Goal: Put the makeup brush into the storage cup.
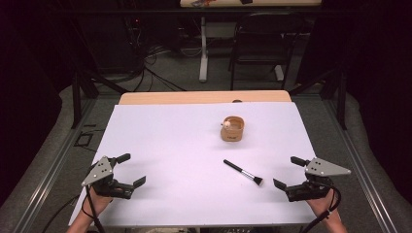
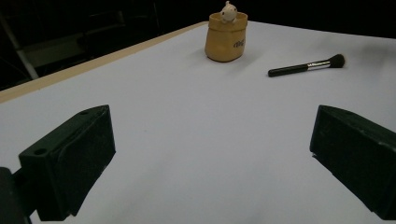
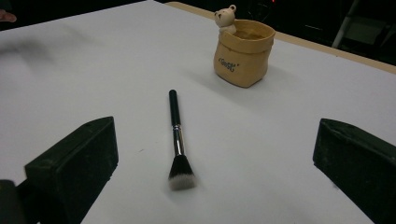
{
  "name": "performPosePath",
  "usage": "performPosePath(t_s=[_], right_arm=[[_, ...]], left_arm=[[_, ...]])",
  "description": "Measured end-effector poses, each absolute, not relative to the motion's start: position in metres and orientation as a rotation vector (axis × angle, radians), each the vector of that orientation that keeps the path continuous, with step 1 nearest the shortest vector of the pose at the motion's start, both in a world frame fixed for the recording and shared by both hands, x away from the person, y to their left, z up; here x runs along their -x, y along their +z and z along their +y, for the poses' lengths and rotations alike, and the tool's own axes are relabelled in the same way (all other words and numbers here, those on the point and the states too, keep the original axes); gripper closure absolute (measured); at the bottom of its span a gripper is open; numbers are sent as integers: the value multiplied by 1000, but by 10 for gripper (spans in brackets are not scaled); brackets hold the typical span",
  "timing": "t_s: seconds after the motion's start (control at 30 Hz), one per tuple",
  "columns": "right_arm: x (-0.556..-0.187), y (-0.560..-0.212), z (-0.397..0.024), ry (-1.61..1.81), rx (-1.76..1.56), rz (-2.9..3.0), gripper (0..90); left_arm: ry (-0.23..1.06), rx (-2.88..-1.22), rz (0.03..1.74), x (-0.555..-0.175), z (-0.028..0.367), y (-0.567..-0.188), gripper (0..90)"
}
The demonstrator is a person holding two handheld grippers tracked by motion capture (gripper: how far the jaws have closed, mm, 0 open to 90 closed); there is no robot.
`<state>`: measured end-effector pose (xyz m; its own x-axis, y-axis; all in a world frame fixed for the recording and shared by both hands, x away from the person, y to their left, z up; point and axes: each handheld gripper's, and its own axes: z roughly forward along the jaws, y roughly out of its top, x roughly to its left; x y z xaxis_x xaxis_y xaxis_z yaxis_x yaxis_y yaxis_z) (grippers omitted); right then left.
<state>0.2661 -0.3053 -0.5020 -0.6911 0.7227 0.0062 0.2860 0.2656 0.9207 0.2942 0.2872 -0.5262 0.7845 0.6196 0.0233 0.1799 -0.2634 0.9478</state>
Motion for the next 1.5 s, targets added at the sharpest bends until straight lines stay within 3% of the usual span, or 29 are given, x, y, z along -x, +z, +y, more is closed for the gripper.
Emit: performPosePath(t_s=[0.7, 1.5], right_arm=[[-272, -491, -293, 1342, -926, 2163, 0], [-305, -476, -252, 1181, -936, 2361, 0]], left_arm=[[454, -1837, 615, -295, 285, -527, 3], [437, -1841, 613, -295, 284, -527, 3]])
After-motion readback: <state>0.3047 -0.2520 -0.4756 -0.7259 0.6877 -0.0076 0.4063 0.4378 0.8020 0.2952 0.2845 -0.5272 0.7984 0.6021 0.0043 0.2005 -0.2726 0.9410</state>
